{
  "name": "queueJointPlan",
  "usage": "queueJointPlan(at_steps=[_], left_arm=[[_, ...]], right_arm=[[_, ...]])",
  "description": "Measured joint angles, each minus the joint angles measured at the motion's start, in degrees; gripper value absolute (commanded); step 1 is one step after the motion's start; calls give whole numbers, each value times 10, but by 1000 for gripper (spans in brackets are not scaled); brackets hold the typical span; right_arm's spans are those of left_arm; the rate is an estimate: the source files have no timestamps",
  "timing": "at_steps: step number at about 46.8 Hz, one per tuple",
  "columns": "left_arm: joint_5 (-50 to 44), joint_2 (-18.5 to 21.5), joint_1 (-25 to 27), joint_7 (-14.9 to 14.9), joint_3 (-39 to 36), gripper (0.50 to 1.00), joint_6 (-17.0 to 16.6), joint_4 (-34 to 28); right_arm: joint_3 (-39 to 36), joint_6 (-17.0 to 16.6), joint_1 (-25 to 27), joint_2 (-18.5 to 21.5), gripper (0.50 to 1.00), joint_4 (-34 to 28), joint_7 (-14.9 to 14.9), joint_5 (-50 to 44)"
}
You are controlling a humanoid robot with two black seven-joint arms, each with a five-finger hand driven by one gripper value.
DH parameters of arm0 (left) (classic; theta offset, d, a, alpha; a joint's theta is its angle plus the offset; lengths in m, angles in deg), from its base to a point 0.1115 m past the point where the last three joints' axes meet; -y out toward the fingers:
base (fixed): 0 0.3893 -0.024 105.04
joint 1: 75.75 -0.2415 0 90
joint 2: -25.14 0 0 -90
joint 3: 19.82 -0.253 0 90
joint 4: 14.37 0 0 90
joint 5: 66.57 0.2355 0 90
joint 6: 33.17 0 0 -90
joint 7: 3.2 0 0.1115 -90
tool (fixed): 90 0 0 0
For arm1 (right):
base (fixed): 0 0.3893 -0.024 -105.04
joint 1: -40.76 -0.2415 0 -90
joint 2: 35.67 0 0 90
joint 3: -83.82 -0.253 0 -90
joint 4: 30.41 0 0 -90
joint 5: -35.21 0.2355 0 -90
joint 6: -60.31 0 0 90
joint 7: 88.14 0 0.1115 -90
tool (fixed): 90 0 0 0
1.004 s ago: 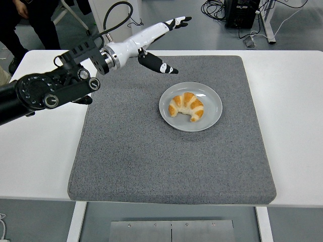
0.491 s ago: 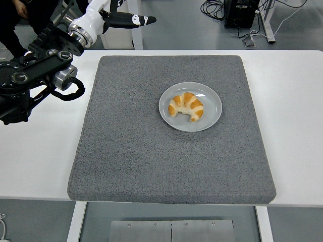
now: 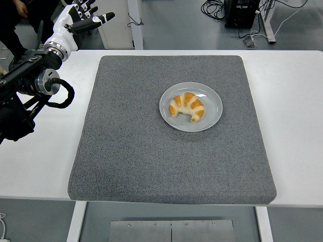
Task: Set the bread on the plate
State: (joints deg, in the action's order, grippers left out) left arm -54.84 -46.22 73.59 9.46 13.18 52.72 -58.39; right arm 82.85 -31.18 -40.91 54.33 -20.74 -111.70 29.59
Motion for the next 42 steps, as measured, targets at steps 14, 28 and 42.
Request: queueJointPlan(at_steps=[14,28,42], left_arm=[[-11,-50,-21,5,60,980,125,134],[-14,-86,-21,25,67,980,190,203],[-14,-84,-24,26,65,980,190,211]], right_arm=[[0,0,0,0,1000,0,0,0],[0,0,0,0,1000,0,0,0],[-2,0,0,0,1000,0,0,0]])
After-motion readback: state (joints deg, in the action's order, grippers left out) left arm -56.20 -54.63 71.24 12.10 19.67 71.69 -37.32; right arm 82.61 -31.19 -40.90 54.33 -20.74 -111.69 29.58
